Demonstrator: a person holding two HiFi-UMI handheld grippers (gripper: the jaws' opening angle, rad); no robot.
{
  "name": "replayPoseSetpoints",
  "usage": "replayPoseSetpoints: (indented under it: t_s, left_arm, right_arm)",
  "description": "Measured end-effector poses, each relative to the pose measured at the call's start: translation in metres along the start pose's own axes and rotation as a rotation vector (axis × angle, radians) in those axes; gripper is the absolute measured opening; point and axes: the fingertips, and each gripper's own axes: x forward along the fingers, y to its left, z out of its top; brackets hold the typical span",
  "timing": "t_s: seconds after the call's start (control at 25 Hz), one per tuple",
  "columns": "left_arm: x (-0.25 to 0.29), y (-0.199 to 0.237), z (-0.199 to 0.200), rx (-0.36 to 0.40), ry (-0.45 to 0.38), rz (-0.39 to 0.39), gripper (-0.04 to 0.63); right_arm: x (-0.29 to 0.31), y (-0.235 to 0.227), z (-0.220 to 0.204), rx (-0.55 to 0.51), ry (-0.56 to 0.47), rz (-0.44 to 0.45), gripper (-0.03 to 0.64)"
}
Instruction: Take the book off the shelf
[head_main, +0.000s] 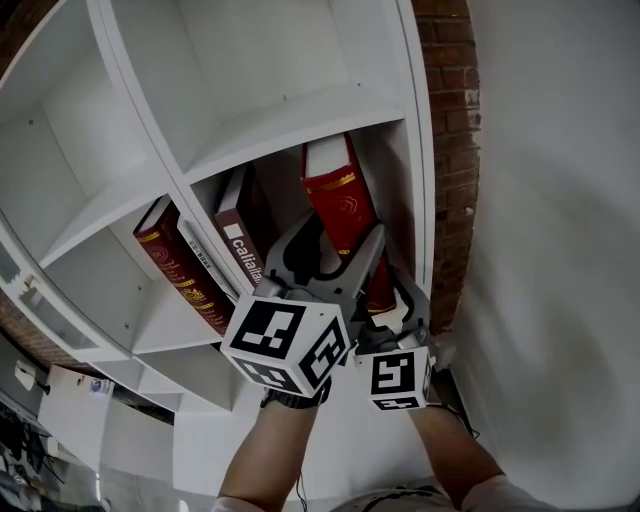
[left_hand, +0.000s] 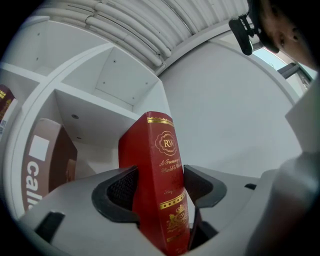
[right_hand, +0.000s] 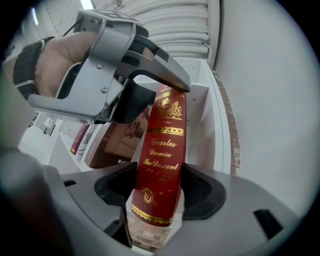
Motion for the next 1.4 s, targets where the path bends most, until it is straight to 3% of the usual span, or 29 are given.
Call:
replayPoseSetpoints:
  t_s: [0.88,1.4]
  left_arm:
    - [-0.14,-0.067,0.017,-0.013,-0.068,-0.033,0.299]
    - [-0.237,-0.106,0.007,-0.059,-0.042,-0.04,0.296]
  right_arm:
    - [-0.124,0.069,0.025,-0.085,-0.032,-0.023,0.275]
    - [-0.216,0.131,0.023,-0.09,0.034,-0.006,0.275]
